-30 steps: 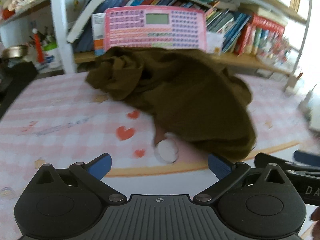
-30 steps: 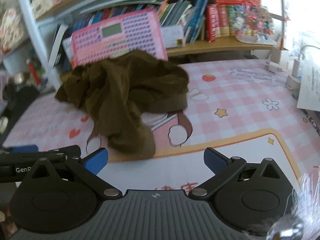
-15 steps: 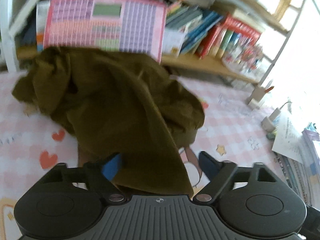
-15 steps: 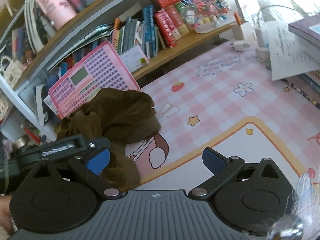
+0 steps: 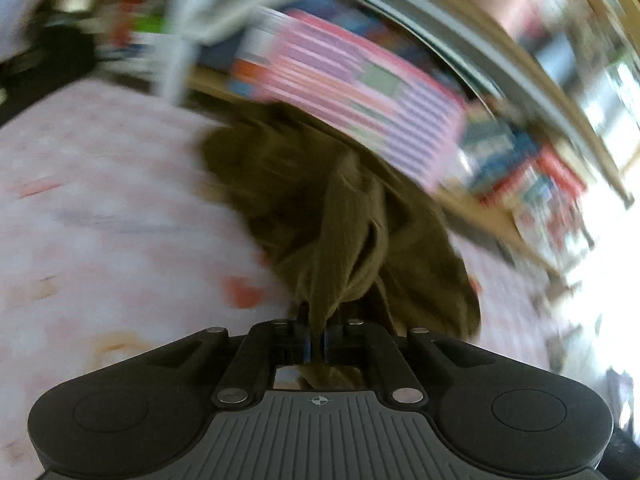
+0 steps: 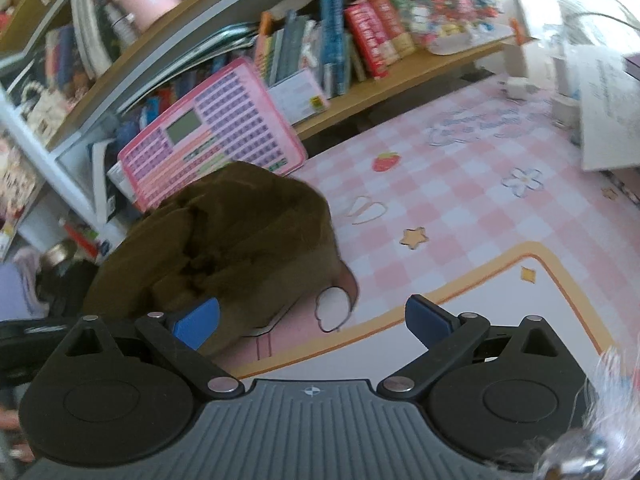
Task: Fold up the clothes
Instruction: 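Reach the left gripper into the brown garment and close on it, then close the right gripper on the garment while the left gripper holds it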
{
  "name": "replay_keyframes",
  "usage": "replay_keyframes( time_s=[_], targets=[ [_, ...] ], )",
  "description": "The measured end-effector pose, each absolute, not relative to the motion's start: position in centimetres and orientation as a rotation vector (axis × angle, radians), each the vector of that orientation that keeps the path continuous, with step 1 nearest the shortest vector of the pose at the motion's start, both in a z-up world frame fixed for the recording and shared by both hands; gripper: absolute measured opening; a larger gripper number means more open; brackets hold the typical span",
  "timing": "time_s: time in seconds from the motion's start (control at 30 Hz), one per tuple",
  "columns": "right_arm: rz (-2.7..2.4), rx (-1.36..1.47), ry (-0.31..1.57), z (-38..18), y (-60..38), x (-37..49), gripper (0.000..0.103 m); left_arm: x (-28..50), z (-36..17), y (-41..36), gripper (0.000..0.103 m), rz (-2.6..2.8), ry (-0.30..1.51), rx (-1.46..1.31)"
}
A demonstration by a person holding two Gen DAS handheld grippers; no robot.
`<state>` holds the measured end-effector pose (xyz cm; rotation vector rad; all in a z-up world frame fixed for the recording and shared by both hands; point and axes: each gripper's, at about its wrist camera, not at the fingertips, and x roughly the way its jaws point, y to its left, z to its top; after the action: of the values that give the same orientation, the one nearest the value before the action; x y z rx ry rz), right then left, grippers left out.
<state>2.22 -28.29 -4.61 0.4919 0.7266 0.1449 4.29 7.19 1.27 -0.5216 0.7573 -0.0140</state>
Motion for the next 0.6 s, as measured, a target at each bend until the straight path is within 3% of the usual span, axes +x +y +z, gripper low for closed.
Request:
replay_keyframes(
  time_s=[0.3,0.6],
  targets=[
    [0.389,0.344,0.811,-5.0,-23.7,4.2,0.101,-3.9,0.2,14.7,0.008,0.281,0.729,-0.604],
    [0.579,0.270,0.940,-6.7,-18.8,3.5,0.097,-7.9,-0.8,14.1,0.038,0.353,0.724,-0.576]
  ],
)
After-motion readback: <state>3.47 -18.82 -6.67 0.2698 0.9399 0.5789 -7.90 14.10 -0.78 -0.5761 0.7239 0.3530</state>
